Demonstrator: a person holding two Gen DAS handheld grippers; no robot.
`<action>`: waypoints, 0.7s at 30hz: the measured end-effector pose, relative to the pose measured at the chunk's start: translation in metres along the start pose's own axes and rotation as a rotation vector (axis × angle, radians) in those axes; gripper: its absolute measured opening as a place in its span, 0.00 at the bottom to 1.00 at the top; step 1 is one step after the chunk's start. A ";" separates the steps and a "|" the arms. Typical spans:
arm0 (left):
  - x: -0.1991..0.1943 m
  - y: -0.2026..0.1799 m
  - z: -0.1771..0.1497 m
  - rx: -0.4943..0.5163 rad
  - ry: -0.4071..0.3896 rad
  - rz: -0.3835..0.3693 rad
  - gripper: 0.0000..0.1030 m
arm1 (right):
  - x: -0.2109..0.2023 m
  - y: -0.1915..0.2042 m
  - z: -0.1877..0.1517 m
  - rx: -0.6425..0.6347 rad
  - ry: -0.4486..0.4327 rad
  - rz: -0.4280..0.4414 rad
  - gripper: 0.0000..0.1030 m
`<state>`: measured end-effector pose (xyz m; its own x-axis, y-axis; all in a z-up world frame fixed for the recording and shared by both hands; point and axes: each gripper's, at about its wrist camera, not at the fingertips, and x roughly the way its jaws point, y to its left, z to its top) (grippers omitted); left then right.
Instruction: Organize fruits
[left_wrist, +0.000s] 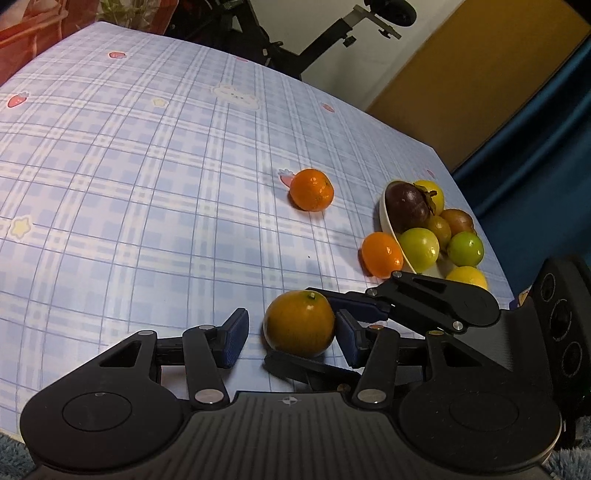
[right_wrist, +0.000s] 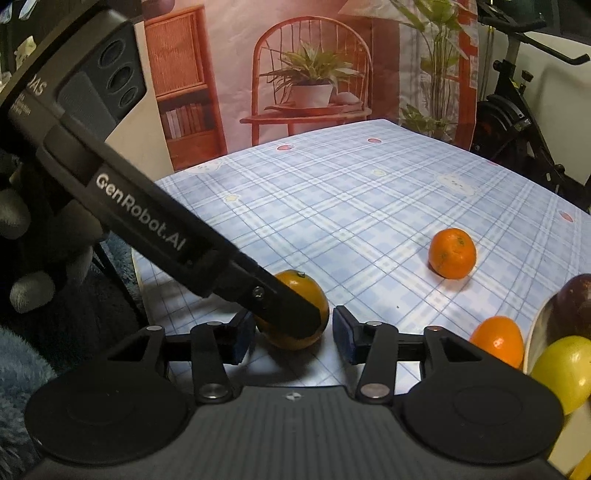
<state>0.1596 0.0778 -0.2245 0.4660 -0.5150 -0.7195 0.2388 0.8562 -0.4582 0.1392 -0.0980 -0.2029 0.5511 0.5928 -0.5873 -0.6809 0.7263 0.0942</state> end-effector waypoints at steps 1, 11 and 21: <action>0.000 0.000 0.000 0.001 -0.002 -0.001 0.53 | 0.000 -0.001 0.000 0.008 0.000 0.003 0.49; -0.001 -0.002 -0.003 0.042 -0.007 -0.015 0.43 | -0.003 0.000 0.001 0.032 0.000 0.015 0.44; -0.006 -0.028 0.018 0.138 -0.035 -0.041 0.43 | -0.024 -0.004 0.006 0.064 -0.046 -0.043 0.43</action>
<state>0.1651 0.0575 -0.1984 0.4822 -0.5497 -0.6821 0.3720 0.8334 -0.4087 0.1317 -0.1128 -0.1848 0.6015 0.5751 -0.5545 -0.6247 0.7712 0.1222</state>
